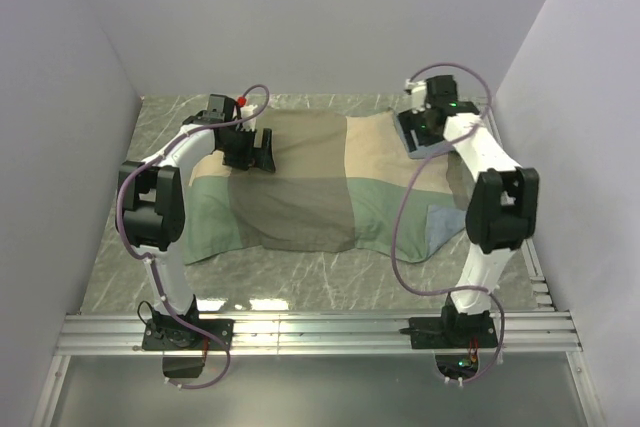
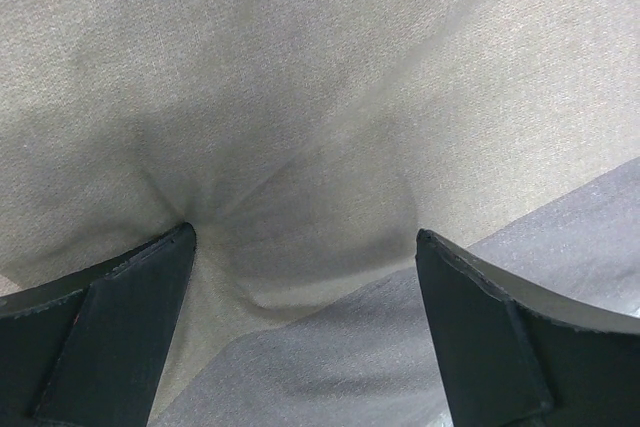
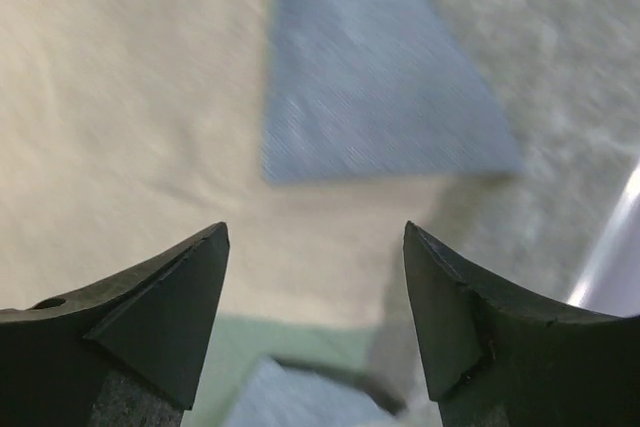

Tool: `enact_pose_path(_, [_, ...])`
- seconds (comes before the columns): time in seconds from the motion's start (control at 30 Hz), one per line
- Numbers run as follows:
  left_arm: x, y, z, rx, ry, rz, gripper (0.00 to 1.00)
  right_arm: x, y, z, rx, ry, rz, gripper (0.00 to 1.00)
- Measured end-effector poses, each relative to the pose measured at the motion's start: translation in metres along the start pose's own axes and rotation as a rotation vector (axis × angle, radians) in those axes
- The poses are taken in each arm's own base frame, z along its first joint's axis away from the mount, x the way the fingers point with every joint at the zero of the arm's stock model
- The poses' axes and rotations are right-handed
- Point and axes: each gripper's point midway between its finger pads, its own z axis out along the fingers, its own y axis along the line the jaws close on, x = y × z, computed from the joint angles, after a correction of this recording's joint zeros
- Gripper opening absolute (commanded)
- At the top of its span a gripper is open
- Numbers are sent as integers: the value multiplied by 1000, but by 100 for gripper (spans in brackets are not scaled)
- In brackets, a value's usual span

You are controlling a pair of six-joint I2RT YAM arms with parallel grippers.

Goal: Put the pillow into the pillowcase

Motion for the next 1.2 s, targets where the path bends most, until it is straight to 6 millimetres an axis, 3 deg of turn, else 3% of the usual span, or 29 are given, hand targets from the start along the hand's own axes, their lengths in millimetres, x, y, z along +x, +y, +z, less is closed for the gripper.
enact_pose_path(0.1, [0,-1,0,7,0,-2,99,-6,22,32,-20,26,-32,75])
enact_pose_path(0.2, [0,-1,-1,13,-1,-5,99,-3,31,61,-9,71,-53,71])
enact_pose_path(0.37, [-1,-2,-1,19,-1,-7,99,8,29,92,45,136,-66,45])
enact_pose_path(0.43, [-1,-3,-2,20,-1,-8,99,12,24,99,76,154,-74,35])
enact_pose_path(0.47, [-1,-3,-2,20,0,-9,99,12,21,100,92,159,-77,22])
enact_pose_path(0.57, [-1,-3,-2,20,1,-12,99,13,8,98,149,167,-100,0])
enact_pose_path(0.7, [-1,-3,-1,20,4,-13,99,-4,-29,94,275,129,-120,0])
enact_pose_path(0.83, [-1,-2,-1,19,4,-14,99,-61,-111,80,525,-33,-64,97])
enact_pose_path(0.93, [-1,-1,-2,18,3,-17,99,-91,-170,52,682,-131,-6,98])
enact_pose_path(1.03, [-1,-1,-2,20,3,-18,99,-90,-198,29,727,-156,41,98])
enact_pose_path(1.1, [0,-1,-2,22,2,-18,99,-83,-193,15,683,-145,46,96])
enact_pose_path(1.2, [0,-1,-2,24,-1,-16,99,-66,-154,-5,500,-95,14,90])
